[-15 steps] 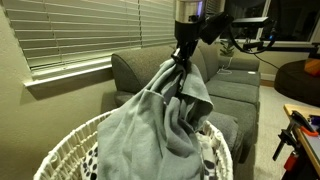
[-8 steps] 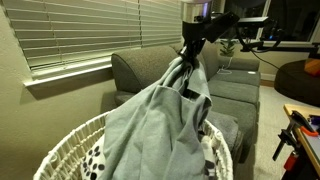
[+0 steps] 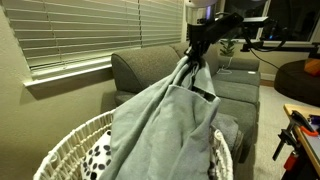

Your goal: Put the green blanket in the basket on the couch

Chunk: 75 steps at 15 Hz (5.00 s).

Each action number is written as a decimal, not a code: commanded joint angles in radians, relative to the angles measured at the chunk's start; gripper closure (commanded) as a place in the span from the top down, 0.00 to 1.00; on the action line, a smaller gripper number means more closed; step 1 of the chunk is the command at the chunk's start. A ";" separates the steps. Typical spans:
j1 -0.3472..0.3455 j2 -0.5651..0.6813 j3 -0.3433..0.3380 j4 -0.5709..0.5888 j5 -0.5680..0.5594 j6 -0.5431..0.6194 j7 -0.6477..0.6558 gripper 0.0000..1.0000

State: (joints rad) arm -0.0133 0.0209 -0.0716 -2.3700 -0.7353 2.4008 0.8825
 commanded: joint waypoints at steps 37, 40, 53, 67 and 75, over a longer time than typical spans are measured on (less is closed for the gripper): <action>-0.122 -0.013 -0.091 0.172 0.175 -0.158 -0.370 0.02; -0.120 -0.013 -0.090 0.175 0.177 -0.161 -0.373 0.38; -0.017 -0.042 0.043 0.210 0.296 -0.251 -0.458 1.00; 0.086 0.008 0.151 0.235 0.563 -0.233 -0.661 1.00; 0.134 0.125 0.196 0.266 0.580 -0.165 -0.738 1.00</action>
State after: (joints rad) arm 0.1066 0.0990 0.1221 -2.1286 -0.1733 2.2070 0.1919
